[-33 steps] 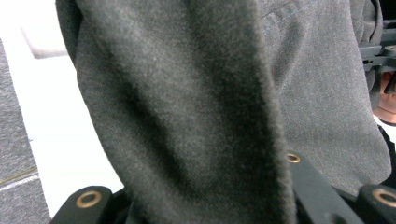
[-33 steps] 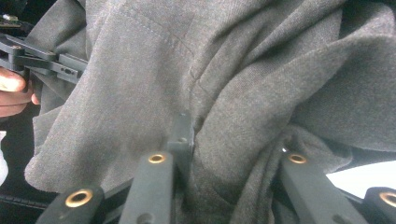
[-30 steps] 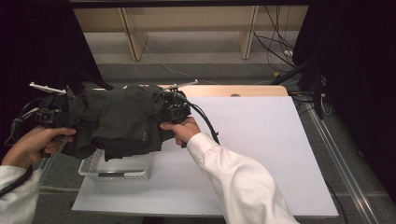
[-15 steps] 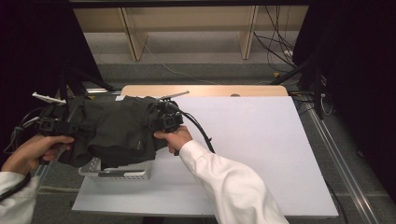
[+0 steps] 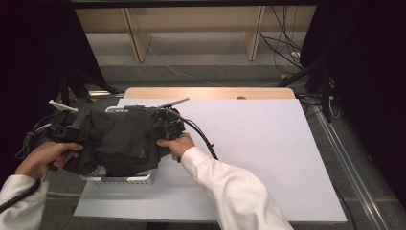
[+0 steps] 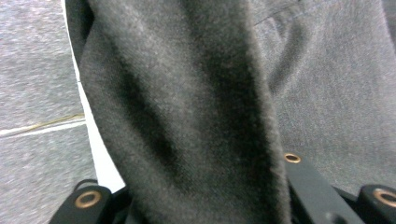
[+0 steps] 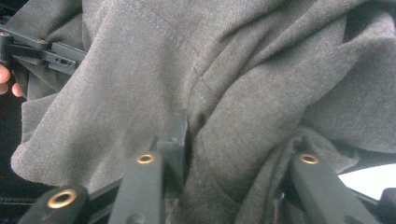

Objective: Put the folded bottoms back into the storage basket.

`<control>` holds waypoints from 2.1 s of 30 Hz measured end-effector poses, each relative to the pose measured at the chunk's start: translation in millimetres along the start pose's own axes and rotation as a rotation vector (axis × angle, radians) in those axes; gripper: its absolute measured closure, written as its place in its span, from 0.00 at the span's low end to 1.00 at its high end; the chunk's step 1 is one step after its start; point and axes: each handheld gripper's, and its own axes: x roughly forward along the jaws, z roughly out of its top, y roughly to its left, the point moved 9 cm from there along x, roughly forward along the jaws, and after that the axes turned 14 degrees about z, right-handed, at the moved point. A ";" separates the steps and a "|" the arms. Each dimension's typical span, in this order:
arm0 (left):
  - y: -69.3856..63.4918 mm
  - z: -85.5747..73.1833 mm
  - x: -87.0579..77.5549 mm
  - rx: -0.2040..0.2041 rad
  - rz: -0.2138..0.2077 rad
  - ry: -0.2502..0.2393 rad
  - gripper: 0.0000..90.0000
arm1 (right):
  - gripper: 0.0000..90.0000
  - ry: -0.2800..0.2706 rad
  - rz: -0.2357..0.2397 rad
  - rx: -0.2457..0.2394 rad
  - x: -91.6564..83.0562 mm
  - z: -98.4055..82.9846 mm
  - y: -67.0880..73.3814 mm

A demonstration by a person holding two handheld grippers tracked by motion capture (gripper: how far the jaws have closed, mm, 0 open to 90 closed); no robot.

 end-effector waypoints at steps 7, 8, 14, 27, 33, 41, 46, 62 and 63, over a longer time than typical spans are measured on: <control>0.0 3.0 15.2 0.010 0.052 0.042 0.79 | 0.60 0.032 -0.025 0.001 1.6 -2.9 -7.9; 0.4 3.7 17.4 0.011 0.059 0.047 0.79 | 0.59 0.031 -0.022 0.009 1.6 -2.6 -8.6; 2.9 7.6 34.7 0.011 0.117 0.092 0.79 | 0.52 0.035 -0.007 0.010 1.5 -2.3 -8.7; 3.1 8.0 67.3 -0.012 0.212 0.128 0.80 | 0.45 0.048 0.006 0.004 -10.0 -1.0 -9.6; -4.1 -0.8 95.0 -0.008 0.234 0.211 0.77 | 0.59 0.044 0.005 -0.011 -13.9 -1.9 -5.9; -4.2 8.3 75.8 -0.033 0.248 0.148 0.48 | 0.68 0.035 0.012 -0.001 -15.3 -3.0 -6.3; -10.8 17.3 51.1 -0.038 0.253 0.060 0.38 | 0.73 0.023 0.013 0.000 -12.6 -2.0 -5.8; -44.7 32.1 3.6 -0.146 0.014 -0.178 0.25 | 0.86 0.030 0.023 -0.006 7.7 -2.0 5.6; -44.3 32.5 3.3 -0.166 -0.006 -0.194 0.25 | 0.86 0.034 0.025 0.000 11.5 -3.6 6.0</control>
